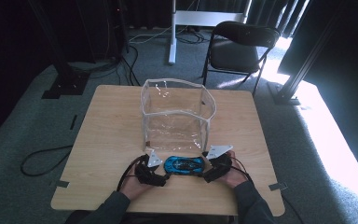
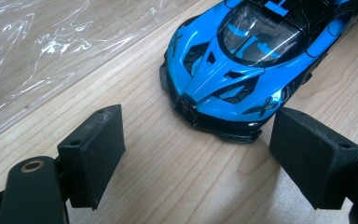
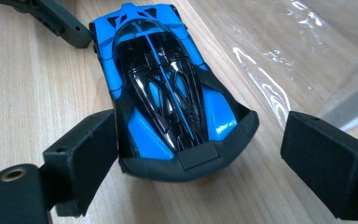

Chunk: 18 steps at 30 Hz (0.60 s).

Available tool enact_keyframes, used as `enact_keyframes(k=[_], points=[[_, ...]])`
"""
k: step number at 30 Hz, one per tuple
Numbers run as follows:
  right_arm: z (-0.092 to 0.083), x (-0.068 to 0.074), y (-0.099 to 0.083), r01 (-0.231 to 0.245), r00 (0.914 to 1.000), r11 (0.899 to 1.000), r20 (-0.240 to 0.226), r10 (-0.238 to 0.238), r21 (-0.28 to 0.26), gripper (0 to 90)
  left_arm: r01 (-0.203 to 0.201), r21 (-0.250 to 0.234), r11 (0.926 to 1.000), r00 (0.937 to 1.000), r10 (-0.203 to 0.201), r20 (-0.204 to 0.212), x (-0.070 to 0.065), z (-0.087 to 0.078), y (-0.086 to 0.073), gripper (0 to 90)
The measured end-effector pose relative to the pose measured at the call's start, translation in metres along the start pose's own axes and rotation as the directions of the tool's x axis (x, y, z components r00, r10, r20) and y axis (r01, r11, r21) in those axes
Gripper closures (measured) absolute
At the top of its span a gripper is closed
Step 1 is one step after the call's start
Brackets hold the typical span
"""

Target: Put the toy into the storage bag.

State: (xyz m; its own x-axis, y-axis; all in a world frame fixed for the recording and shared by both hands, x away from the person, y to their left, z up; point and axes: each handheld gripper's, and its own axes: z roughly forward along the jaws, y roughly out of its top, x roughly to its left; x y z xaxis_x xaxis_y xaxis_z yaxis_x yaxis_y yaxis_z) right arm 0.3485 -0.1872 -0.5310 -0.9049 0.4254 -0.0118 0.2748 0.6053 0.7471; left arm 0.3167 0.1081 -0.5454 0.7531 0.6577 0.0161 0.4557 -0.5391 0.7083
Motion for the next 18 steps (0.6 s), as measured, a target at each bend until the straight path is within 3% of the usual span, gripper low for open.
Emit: enact_keyframes(k=[3,7,17,18], points=[[0.010,-0.001,-0.003,0.013,0.9990,1.000,-0.044,-0.012,0.018,10.5,0.001,0.000,1.0000,1.0000,-0.001,0.000,0.000,0.000,0.000,18.5],[0.019,0.000,-0.005,0.028,0.9981,0.998,-0.056,-0.026,0.052,10.5,0.002,-0.001,1.0000,1.0000,-0.002,0.000,0.000,0.000,0.000,18.5],[0.021,-0.001,-0.006,0.041,0.9977,0.998,-0.055,-0.039,0.038,12.3,0.005,-0.001,1.0000,1.0000,-0.005,-0.003,-0.001,0.000,0.000,18.5],[0.020,0.001,-0.006,0.054,0.9963,0.998,-0.069,-0.052,0.027,17.8,0.005,-0.001,1.0000,1.0000,-0.005,-0.003,-0.001,0.000,0.000,18.5]])
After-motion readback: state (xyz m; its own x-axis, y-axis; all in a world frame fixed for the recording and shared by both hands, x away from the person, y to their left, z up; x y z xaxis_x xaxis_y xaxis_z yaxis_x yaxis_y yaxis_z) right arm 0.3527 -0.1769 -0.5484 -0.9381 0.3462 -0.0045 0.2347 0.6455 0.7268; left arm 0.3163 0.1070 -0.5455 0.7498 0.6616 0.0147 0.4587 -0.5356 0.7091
